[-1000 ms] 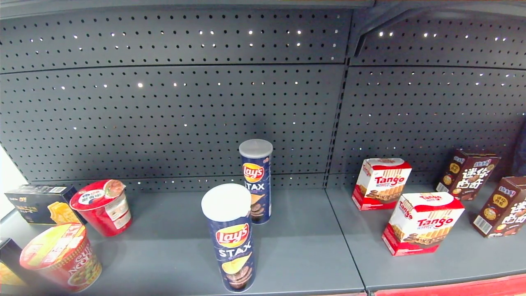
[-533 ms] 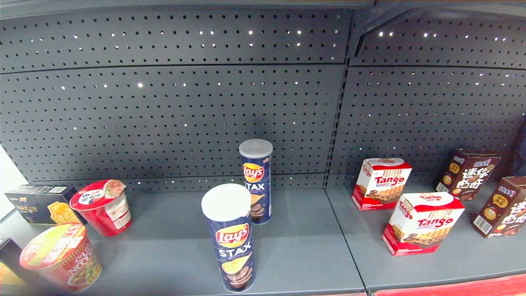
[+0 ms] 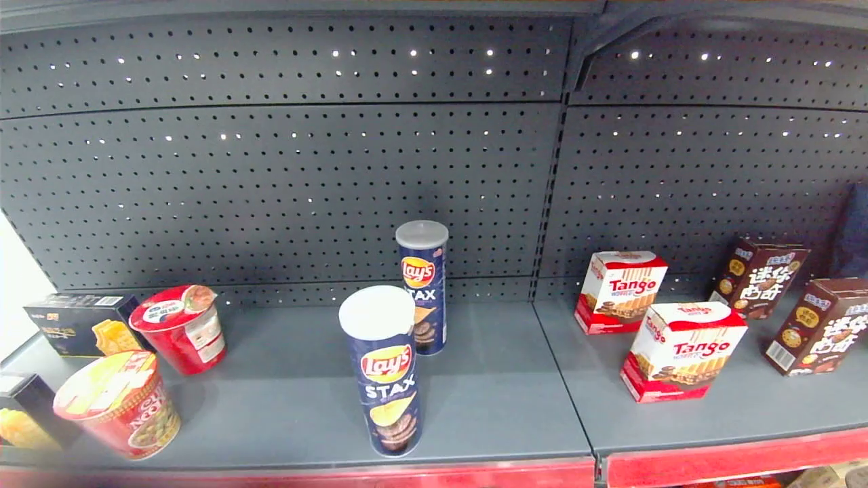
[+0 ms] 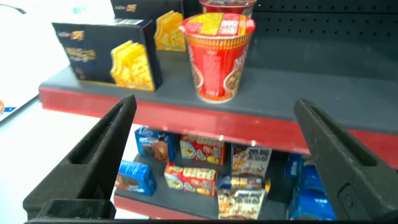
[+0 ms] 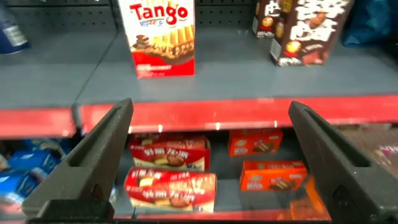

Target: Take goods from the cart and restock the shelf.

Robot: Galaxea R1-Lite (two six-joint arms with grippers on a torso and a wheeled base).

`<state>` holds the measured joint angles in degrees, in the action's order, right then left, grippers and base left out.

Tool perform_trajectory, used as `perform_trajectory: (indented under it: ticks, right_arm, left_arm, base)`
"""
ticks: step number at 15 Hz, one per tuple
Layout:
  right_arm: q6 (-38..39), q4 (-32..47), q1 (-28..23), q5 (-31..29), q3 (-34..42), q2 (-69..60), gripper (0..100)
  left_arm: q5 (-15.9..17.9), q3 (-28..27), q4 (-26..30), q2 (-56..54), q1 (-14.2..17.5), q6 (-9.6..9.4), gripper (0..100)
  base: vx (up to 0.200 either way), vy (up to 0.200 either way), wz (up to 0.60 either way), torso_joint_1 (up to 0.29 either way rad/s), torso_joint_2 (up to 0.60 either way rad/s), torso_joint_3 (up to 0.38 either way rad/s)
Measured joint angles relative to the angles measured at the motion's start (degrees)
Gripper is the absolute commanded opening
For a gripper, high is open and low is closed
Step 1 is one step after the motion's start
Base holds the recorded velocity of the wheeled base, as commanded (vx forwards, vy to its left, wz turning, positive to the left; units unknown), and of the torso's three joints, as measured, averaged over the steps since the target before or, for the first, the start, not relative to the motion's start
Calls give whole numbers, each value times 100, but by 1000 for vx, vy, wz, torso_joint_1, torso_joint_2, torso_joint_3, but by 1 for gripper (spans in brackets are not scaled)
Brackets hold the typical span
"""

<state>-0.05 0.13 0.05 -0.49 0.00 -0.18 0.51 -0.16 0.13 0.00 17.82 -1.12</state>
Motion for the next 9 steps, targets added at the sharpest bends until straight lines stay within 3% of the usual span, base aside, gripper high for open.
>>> perform_trajectory:
  ticks: [6, 8, 9]
  right_arm:
    - [0, -4, -5, 5, 0, 0, 100]
    - [10, -4, -5, 5, 0, 2, 100]
    - [27, -4, -5, -6, 0, 2, 100]
  left_arm:
    - [4, -2, 2, 0, 0, 55, 100]
    - [4, -2, 0, 0, 0, 59, 100]
    - [0, -2, 2, 0, 0, 59, 100]
  base:
    - [0, 0, 0, 0, 0, 0]
    - [0, 0, 600, 0, 5, 0]
    - [0, 0, 0, 0, 0, 0]
